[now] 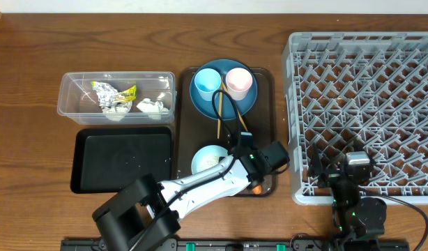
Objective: Sort waste into correct bins and load items into the dishwasher rack
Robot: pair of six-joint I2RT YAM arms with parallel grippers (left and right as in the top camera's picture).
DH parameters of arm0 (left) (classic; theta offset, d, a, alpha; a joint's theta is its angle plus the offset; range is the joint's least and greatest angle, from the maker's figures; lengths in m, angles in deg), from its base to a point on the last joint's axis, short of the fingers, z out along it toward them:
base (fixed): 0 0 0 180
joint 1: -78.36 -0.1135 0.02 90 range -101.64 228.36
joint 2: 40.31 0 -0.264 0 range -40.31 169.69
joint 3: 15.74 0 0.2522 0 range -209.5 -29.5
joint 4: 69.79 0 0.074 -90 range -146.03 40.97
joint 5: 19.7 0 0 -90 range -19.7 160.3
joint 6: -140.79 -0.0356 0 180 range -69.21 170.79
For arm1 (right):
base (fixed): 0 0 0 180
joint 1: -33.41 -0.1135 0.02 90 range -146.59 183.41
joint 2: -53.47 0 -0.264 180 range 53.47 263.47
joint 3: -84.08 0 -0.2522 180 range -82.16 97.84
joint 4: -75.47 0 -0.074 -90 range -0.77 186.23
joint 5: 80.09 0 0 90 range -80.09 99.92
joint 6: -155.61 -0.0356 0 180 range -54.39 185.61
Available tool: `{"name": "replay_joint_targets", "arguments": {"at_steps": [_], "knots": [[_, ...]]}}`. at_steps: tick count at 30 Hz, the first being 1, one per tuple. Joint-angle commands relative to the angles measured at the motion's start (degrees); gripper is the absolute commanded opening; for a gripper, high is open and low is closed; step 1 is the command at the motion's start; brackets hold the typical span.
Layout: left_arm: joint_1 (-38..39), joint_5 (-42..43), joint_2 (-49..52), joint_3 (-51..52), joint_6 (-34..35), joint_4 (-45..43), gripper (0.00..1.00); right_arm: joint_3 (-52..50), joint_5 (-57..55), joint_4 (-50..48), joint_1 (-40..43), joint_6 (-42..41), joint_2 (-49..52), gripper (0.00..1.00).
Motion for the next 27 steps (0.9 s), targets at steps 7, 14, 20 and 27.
{"name": "replay_joint_targets", "arguments": {"at_steps": [7,14,20,27], "knots": [[0.0,-0.3,0.7,1.0,-0.8,0.5,0.06,-0.1,-0.2,0.2,1.0,0.6,0.0,0.99],[0.0,-0.3,0.7,0.9,-4.6,0.9,0.06,-0.1,-0.2,0.2,1.0,0.6,0.0,0.99],[-0.1,0.4,-0.3,0.9,-8.1,1.2,0.06,-0.1,-0.2,0.2,1.0,0.6,0.0,0.99],[-0.1,0.6,-5.3,0.8,-8.3,1.3,0.06,-0.1,-0.2,0.2,1.0,0.6,0.0,0.99]]}}
